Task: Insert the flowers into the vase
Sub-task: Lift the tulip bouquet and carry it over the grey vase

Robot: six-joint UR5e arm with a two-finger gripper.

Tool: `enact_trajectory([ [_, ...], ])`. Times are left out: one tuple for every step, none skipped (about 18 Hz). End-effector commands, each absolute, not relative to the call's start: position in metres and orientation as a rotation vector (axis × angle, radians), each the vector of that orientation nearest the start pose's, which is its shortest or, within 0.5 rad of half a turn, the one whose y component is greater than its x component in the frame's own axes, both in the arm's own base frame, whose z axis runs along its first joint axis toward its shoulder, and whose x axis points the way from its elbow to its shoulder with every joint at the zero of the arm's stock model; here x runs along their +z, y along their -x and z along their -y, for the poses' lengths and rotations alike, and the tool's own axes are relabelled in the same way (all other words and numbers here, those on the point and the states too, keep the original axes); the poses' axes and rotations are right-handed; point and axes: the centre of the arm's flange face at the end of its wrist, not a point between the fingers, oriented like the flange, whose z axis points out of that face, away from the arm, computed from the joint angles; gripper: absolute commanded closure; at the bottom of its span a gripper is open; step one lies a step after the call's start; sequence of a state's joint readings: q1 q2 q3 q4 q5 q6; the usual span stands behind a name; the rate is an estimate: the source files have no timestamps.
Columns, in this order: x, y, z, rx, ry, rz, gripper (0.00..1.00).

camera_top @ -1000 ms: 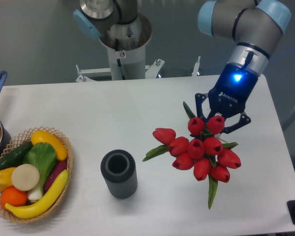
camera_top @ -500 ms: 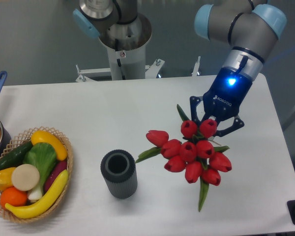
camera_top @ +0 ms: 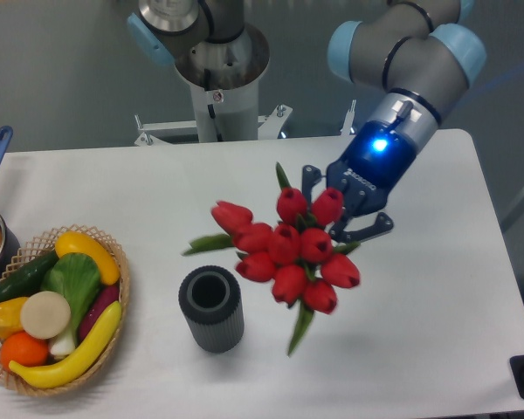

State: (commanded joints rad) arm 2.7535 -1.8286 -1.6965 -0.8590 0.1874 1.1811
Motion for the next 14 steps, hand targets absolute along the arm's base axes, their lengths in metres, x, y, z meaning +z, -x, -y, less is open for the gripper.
enact_trajectory([
  [0.444,0.438,-0.43,-0.296,1.707,-0.242,0.81],
  [0.447,0.434,-0.429,-0.314,1.668,-0.245,0.81],
  [0.45,0.428,-0.433,-0.333,1.633,-0.258,0.81],
  [0.448,0.422,-0.437,-0.354,1.615,-0.263,0.81],
  [0.446,0.418,-0.44,-0.365,1.611,-0.267,0.81],
  [0.446,0.414,-0.443,-0.371,1.61,-0.273,0.81],
  [0.447,0.41,-0.446,-0.372,1.607,-0.285,0.81],
  [0.447,0.406,-0.449,-0.374,1.601,-0.299,0.81],
  [0.449,0.402,-0.452,-0.379,1.584,-0.313,0.81],
  [0.447,0.399,-0.457,-0.391,1.565,-0.323,0.81],
  [0.445,0.396,-0.461,-0.397,1.555,-0.335,0.81],
  [0.438,0.394,-0.469,-0.409,1.554,-0.345,0.81],
  [0.434,0.392,-0.473,-0.414,1.55,-0.354,0.81],
  [0.432,0.391,-0.475,-0.413,1.549,-0.36,0.81],
])
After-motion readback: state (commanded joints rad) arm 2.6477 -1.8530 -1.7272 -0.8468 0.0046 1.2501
